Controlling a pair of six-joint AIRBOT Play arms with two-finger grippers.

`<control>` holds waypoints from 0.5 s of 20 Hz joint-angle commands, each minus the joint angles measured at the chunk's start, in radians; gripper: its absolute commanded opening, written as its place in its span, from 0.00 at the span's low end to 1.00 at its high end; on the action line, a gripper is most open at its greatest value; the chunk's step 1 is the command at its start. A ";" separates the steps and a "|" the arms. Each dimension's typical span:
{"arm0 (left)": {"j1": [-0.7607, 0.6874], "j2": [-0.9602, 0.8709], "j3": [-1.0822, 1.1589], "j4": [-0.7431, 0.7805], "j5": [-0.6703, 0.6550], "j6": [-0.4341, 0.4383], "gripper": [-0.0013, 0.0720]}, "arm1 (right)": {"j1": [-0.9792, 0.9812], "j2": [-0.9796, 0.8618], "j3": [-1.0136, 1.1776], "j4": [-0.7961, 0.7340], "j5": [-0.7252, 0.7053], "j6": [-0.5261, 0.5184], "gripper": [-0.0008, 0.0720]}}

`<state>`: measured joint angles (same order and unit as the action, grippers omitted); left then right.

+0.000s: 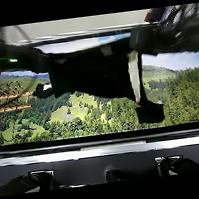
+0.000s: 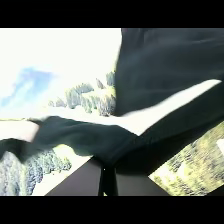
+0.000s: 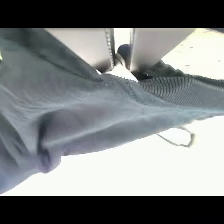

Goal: Fold the clothes and pants, and hang the long-sleeved shirts on hangers.

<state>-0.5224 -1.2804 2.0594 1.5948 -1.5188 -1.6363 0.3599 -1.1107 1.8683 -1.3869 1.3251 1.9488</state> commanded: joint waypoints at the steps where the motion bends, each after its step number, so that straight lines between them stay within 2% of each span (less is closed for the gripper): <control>1: 0.003 0.138 0.005 0.013 -0.049 -0.077 0.06 | 0.000 -0.005 0.184 0.130 0.081 -0.008 0.09; 3: 0.003 0.203 -0.011 0.013 -0.060 -0.112 0.06 | 0.000 -0.004 0.191 0.253 0.107 -0.008 0.09; 5: 0.003 0.239 -0.011 0.013 -0.090 -0.147 0.06 | 0.000 -0.003 0.191 0.290 0.163 -0.008 0.09; 8: 0.003 0.237 -0.043 0.000 -0.128 -0.229 0.06 | 0.000 -0.004 0.190 0.159 0.292 -0.013 0.09; 10: 0.003 0.227 -0.142 -0.028 -0.128 -0.278 0.06 | 0.000 -0.004 0.161 0.014 0.383 -0.073 0.09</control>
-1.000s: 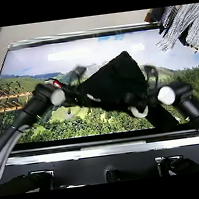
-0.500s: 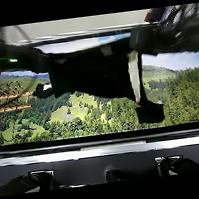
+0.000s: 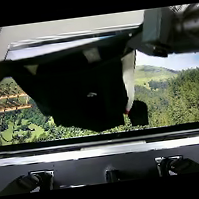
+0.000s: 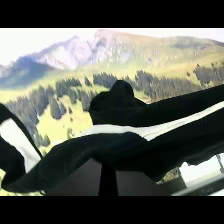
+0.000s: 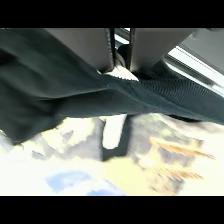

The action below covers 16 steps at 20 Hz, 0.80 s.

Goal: Fold the clothes and pants, and hang the long-sleeved shirts on hangers.

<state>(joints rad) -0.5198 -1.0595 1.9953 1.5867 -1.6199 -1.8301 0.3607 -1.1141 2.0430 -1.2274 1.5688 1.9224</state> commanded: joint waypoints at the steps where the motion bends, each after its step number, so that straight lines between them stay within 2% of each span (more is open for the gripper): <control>1: 0.001 -0.001 -0.142 -0.036 -0.019 -0.117 0.06 | -0.001 0.000 -0.052 -0.220 0.182 -0.079 0.09; 3: 0.001 -0.013 -0.310 -0.095 0.042 -0.172 0.06 | -0.001 0.000 -0.170 -0.273 0.187 -0.102 0.09; 4: 0.001 -0.018 -0.393 -0.132 0.089 -0.182 0.06 | -0.001 0.000 -0.257 -0.250 0.145 -0.087 0.09; 9: 0.001 -0.066 -0.711 -0.217 0.310 -0.197 0.06 | -0.001 0.000 -0.657 -0.098 -0.209 0.062 0.09; 12: 0.001 -0.133 -0.741 -0.219 0.386 -0.149 0.06 | -0.001 0.000 -0.830 -0.019 -0.359 0.109 0.09; 16: 0.002 -0.179 -0.741 -0.218 0.427 -0.129 0.06 | 0.025 -0.001 -0.928 0.000 -0.463 0.158 0.09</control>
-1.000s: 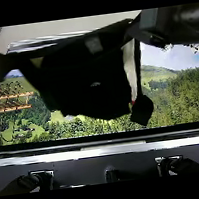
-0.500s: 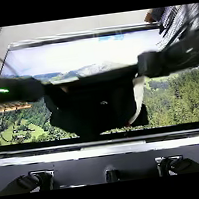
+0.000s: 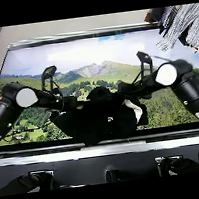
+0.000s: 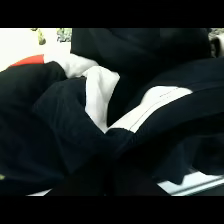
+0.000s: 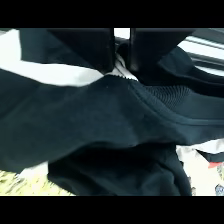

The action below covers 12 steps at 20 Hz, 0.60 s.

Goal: Fold the clothes and pants, and hang the long-sleeved shirts on hangers.

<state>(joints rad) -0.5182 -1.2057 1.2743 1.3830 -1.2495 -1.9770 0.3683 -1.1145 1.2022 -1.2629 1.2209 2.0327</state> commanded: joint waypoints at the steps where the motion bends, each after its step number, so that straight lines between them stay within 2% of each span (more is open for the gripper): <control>1: 0.000 -0.033 -0.020 -0.014 0.063 0.018 0.06 | 0.037 0.000 -0.093 0.016 -0.132 0.069 0.09; 5: 0.030 -0.018 -0.019 -0.014 0.042 0.033 0.06 | 0.101 0.000 -0.094 -0.047 -0.172 0.142 0.09; 6: 0.053 -0.004 -0.019 -0.010 0.026 0.034 0.09 | 0.105 0.000 -0.094 -0.046 -0.171 0.145 0.09; 7: 0.078 0.010 -0.019 -0.003 0.018 0.046 0.28 | 0.105 0.000 -0.094 -0.047 -0.167 0.149 0.09; 9: 0.143 0.025 -0.019 0.005 0.009 0.097 1.00 | 0.105 0.000 -0.094 -0.050 -0.172 0.149 0.09; 12: 0.225 0.023 -0.020 0.009 0.010 0.211 1.00 | 0.105 0.000 -0.094 -0.050 -0.157 0.148 0.09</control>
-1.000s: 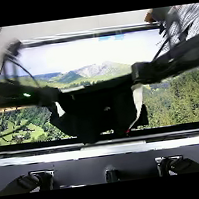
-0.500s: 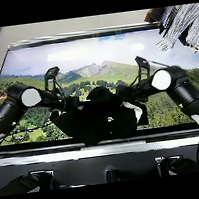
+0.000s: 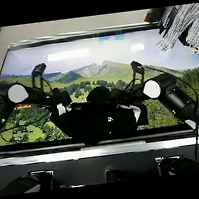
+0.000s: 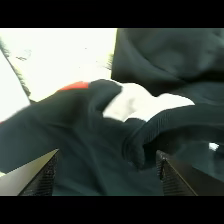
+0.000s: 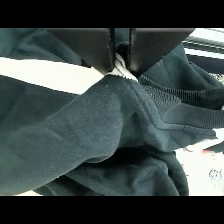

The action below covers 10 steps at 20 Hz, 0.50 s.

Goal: Fold the clothes and pants, and hang the long-sleeved shirts on hangers.

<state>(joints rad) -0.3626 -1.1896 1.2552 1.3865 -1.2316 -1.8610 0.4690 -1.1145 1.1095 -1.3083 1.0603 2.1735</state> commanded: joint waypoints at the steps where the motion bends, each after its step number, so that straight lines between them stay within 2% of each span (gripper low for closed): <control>1: 0.088 0.006 -0.001 0.006 0.003 0.117 1.00 | 0.004 0.000 -0.001 -0.004 0.008 0.007 0.09; 3: 0.113 0.005 -0.001 0.007 0.090 0.087 1.00 | 0.004 0.000 -0.001 -0.005 0.016 0.005 0.09; 4: 0.129 0.005 0.000 0.043 0.076 0.042 1.00 | 0.004 0.000 -0.001 -0.004 0.022 -0.001 0.09; 6: 0.216 0.016 -0.001 0.160 -0.069 0.024 1.00 | 0.004 0.000 -0.001 -0.005 0.040 -0.005 0.09; 8: 0.391 0.048 -0.001 0.180 -0.153 0.143 1.00 | 0.004 0.000 -0.001 -0.004 0.050 -0.012 0.09; 10: 0.623 0.090 -0.001 0.096 -0.130 0.250 1.00 | 0.004 0.000 -0.001 -0.005 0.053 -0.016 0.09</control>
<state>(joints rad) 0.0261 -1.1397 1.2549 1.5070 -1.3151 -1.7397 0.4721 -1.1145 1.1088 -1.3125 1.1000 2.1670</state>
